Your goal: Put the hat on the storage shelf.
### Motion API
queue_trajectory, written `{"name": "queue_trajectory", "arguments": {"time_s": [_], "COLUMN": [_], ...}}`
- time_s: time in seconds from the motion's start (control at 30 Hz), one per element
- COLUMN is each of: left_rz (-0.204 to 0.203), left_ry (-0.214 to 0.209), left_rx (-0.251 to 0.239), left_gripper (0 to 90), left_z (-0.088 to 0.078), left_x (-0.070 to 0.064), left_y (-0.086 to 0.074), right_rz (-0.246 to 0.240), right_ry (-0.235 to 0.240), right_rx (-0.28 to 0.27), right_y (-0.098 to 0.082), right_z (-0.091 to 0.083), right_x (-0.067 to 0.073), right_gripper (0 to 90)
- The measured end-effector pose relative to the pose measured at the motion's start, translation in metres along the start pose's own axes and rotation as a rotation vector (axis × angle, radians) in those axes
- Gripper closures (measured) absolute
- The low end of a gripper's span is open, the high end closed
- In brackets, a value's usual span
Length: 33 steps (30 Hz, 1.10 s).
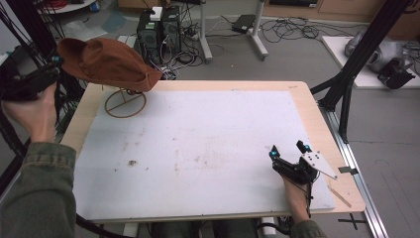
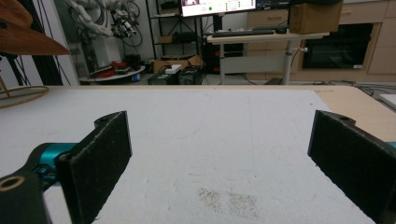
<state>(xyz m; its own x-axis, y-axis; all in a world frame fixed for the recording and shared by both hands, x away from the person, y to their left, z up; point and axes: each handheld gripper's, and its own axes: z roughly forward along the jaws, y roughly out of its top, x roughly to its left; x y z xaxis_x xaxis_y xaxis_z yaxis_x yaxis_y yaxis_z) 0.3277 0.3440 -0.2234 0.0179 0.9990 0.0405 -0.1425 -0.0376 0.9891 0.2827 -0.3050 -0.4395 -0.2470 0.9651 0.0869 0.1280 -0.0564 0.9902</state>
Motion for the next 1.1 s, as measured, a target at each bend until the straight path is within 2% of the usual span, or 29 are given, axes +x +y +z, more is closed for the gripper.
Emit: {"name": "queue_trajectory", "arguments": {"time_s": [0.03,0.13,0.17,0.2,0.27,0.3,0.4,0.43,0.47,0.5,0.53,0.57,0.6,0.7,0.8,0.93,1.0,1.1], "left_rz": [0.0,-0.012,-0.012,-0.012,-0.016,-0.038,-0.083,-0.085,-0.085,-0.087,-0.081,-0.081,-0.082,-0.088,-0.077,-0.038,-0.039,-0.038], "left_ry": [0.0,0.038,0.038,0.051,0.051,0.064,0.081,0.087,0.087,0.096,0.103,0.103,0.117,0.14,0.166,0.157,0.147,0.14], "left_rx": [0.0,-0.02,-0.02,-0.017,-0.017,-0.014,-0.009,0.0,0.0,0.014,0.024,0.024,0.044,0.083,0.12,0.18,0.196,0.192], "left_gripper": [23.5,22.9,22.9,22.7,22.0,21.8,21.3,21.3,21.1,20.9,20.9,20.9,20.9,20.8,20.6,20.4,20.4,20.4], "left_z": [0.0,-0.027,-0.027,-0.04,-0.045,-0.059,-0.077,-0.083,-0.083,-0.093,-0.098,-0.098,-0.107,-0.12,-0.131,-0.138,-0.139,-0.139], "left_x": [0.0,-0.002,-0.002,-0.005,-0.006,-0.011,-0.016,-0.018,-0.018,-0.023,-0.025,-0.025,-0.031,-0.038,-0.046,-0.056,-0.058,-0.059], "left_y": [0.0,-0.017,-0.017,-0.028,-0.032,-0.047,-0.069,-0.076,-0.076,-0.091,-0.099,-0.099,-0.116,-0.142,-0.168,-0.194,-0.198,-0.198], "right_rz": [0.001,0.012,0.013,0.017,0.013,0.014,0.004,0.0,0.0,0.007,0.009,0.011,0.006,0.015,0.014,0.019,0.014,0.012], "right_ry": [-0.002,-0.003,-0.003,-0.002,-0.003,-0.004,-0.008,-0.01,-0.01,-0.015,-0.015,-0.018,-0.02,-0.028,-0.041,-0.053,-0.056,-0.058], "right_rx": [0.0,-0.006,-0.007,-0.004,-0.007,-0.01,-0.011,-0.016,-0.016,-0.019,-0.019,-0.02,-0.022,-0.024,-0.031,-0.031,-0.033,-0.037], "right_y": [0.0,0.001,0.001,0.001,0.001,0.001,0.002,0.002,0.002,0.002,0.002,0.002,0.002,0.002,0.001,0.0,0.0,0.0], "right_z": [0.0,0.0,0.0,0.0,0.0,0.0,0.0,0.0,0.0,-0.001,-0.001,-0.001,-0.001,-0.001,-0.002,-0.003,-0.003,-0.003], "right_x": [0.0,0.0,0.0,0.001,0.001,0.001,0.001,0.001,0.001,0.002,0.002,0.002,0.001,0.001,0.001,0.002,0.003,0.003], "right_gripper": [5.4,5.4,5.4,5.4,5.4,5.4,5.4,5.4,5.4,5.3,5.3,5.3,5.4,5.3,5.3,5.3,5.3,5.3]}}
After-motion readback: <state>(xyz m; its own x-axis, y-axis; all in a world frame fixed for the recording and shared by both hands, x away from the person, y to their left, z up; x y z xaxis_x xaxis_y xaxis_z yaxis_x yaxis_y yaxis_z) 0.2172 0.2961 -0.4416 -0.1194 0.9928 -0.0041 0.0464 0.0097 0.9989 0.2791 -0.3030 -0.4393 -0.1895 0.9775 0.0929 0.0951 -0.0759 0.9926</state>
